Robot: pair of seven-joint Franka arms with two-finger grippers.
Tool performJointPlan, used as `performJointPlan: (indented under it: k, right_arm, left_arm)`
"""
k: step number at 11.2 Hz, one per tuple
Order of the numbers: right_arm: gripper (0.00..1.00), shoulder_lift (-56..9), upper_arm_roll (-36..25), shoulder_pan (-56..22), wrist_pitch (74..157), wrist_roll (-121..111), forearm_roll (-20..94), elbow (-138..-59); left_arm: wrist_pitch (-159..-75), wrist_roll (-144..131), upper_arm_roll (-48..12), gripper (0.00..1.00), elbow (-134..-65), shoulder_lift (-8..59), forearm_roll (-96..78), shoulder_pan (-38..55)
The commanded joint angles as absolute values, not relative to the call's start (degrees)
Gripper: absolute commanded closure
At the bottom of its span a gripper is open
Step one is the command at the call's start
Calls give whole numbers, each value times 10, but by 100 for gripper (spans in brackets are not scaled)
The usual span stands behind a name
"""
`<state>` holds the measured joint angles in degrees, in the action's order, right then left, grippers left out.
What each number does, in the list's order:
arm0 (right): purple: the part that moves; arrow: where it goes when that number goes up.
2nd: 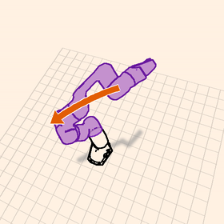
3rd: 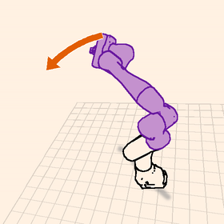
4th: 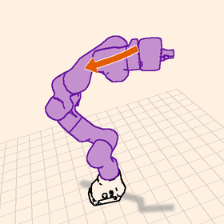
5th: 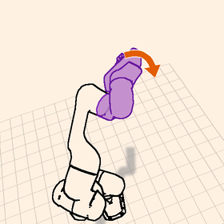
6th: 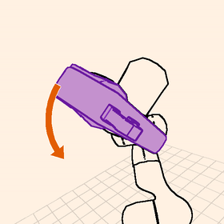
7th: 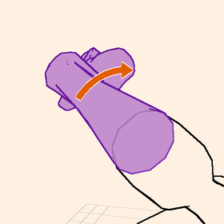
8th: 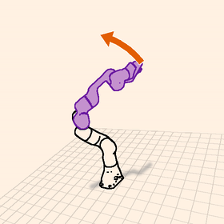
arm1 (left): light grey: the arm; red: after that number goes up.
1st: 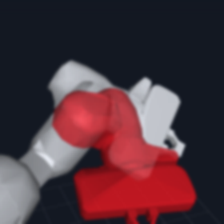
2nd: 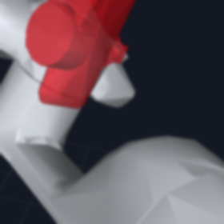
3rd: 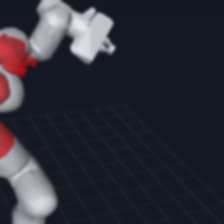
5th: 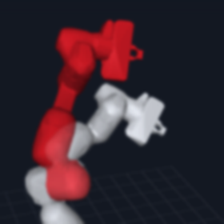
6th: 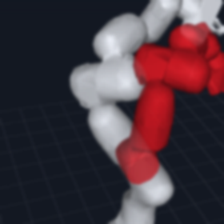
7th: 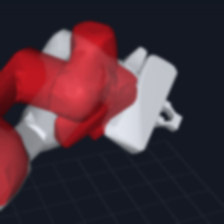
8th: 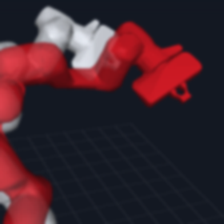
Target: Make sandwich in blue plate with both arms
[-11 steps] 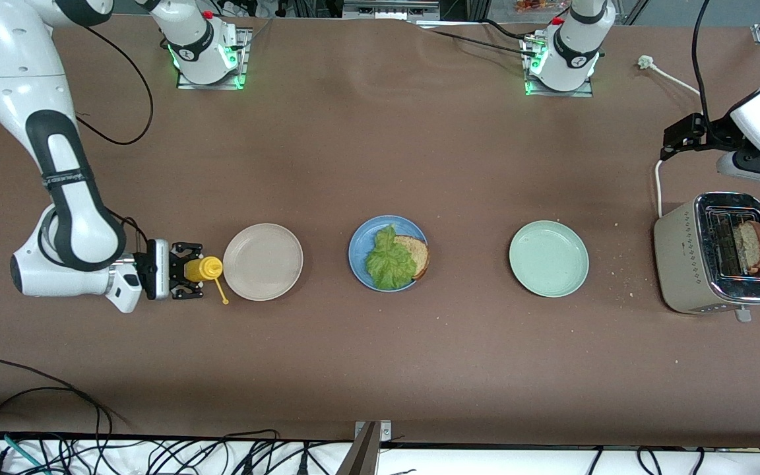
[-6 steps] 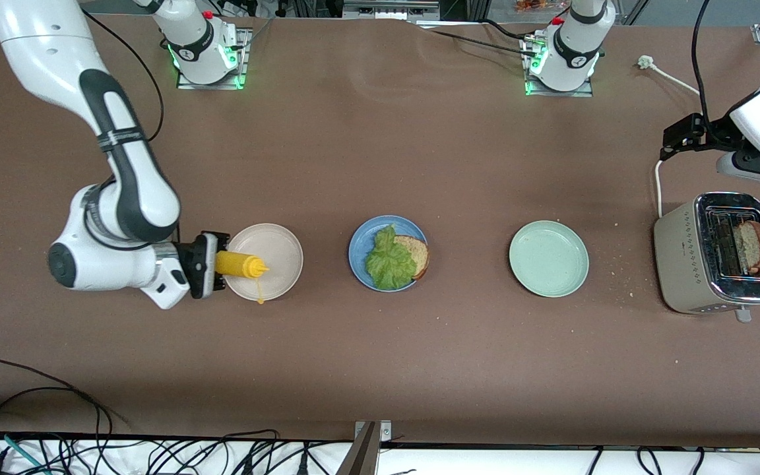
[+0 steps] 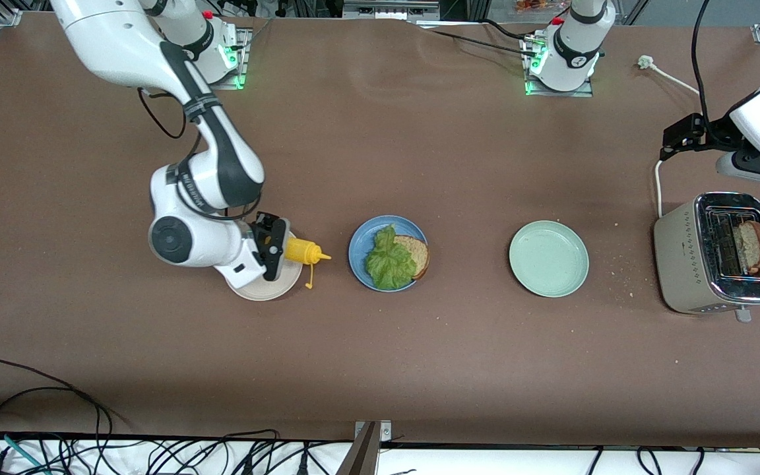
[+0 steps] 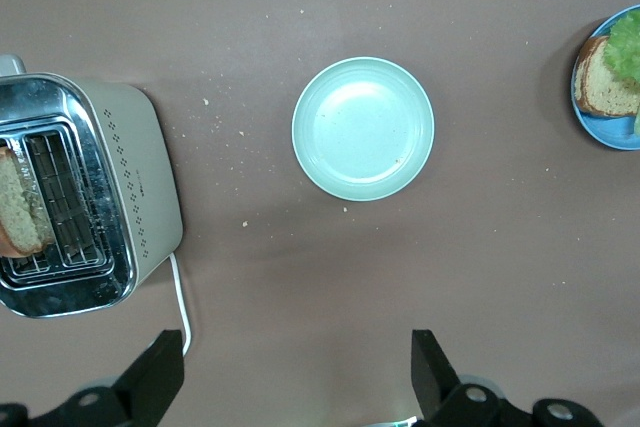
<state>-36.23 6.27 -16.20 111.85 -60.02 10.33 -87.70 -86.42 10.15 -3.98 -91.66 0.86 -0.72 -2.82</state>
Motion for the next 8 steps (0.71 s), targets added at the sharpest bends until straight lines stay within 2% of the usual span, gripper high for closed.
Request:
performJointPlan:
  k: [1, 8]
  right_arm:
    - [100, -352, 54, -223, 1116, -494, 11, -881]
    - [100, -372, 40, -345, 1068, -344, -156, -874]
  left_arm:
    - [-854, 100, -44, 0, -907, 10, 2, -29]
    - [-854, 100, -44, 0, -907, 10, 2, -28]
